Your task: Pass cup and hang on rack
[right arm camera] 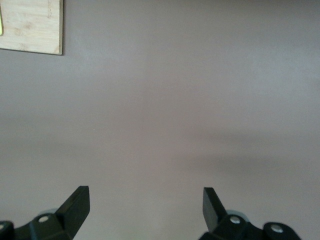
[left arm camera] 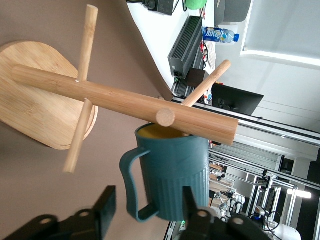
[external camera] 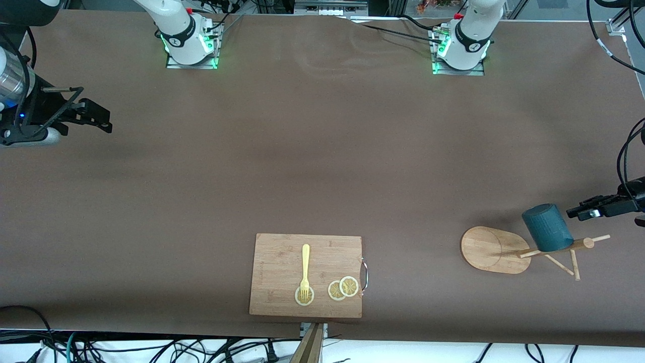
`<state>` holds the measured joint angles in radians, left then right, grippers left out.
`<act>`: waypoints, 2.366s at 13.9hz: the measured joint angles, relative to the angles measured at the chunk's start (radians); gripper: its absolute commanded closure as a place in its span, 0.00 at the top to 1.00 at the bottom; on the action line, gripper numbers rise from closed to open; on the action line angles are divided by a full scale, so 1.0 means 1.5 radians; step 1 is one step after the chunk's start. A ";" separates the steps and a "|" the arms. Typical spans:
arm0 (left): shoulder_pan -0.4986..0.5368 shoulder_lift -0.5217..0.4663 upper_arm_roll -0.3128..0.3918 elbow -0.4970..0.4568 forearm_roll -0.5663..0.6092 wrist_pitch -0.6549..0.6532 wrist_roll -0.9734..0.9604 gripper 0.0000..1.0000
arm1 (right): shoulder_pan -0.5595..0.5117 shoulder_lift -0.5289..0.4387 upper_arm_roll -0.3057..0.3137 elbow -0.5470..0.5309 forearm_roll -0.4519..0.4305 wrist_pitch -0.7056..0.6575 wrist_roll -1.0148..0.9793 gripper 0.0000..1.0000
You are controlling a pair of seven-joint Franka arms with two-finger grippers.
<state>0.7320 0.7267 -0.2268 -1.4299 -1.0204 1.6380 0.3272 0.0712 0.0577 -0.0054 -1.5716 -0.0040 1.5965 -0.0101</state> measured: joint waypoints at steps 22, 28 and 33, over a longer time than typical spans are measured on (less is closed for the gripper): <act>-0.306 -0.280 -0.021 0.031 0.731 -0.053 -0.042 1.00 | 0.000 0.000 0.001 0.000 0.000 0.017 0.000 1.00; -0.407 -0.325 -0.019 0.031 0.735 -0.074 -0.087 1.00 | 0.000 0.000 0.001 0.000 0.000 0.017 0.000 1.00; -0.481 -0.373 0.065 0.003 0.735 -0.073 -0.096 1.00 | 0.000 0.000 0.001 0.000 0.000 0.017 0.000 1.00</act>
<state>0.0100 0.1670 -0.1292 -1.4247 0.0817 1.5280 0.1834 0.0710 0.0577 -0.0046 -1.5715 -0.0042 1.6216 -0.0103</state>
